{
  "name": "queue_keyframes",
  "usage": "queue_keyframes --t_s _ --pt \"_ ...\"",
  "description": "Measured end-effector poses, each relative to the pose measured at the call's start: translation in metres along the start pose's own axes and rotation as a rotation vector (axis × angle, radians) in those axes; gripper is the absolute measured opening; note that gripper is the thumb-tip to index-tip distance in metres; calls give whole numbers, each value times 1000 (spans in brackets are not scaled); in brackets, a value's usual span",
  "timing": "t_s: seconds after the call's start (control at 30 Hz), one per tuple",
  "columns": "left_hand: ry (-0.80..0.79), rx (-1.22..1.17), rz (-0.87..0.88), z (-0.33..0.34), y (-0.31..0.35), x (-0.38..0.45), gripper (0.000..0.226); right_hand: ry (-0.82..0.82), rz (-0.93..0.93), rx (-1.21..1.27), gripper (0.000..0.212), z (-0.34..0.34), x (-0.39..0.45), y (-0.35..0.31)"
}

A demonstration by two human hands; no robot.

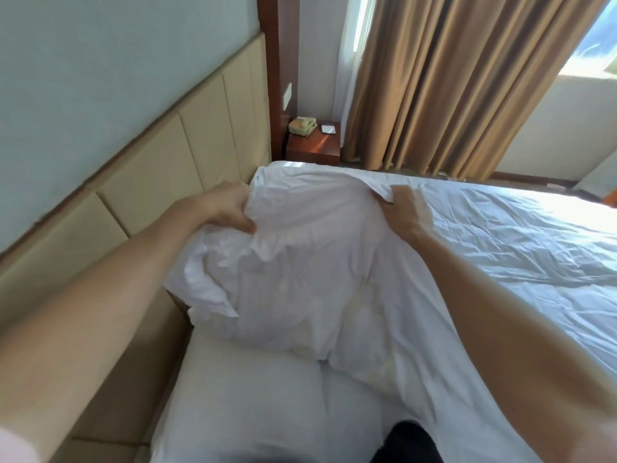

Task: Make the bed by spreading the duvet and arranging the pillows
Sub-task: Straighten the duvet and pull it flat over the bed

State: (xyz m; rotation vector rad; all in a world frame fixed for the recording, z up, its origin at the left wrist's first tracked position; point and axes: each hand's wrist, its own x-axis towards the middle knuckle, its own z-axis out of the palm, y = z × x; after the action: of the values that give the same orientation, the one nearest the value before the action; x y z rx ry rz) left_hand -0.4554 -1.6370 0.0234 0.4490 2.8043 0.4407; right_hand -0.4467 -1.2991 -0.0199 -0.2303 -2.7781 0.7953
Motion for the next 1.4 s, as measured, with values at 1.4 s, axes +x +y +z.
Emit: queue_keyframes --t_s 1.4 --pt "242 324 -414 -60 -33 412 59 -323 -284 -33 28 164 491 48"
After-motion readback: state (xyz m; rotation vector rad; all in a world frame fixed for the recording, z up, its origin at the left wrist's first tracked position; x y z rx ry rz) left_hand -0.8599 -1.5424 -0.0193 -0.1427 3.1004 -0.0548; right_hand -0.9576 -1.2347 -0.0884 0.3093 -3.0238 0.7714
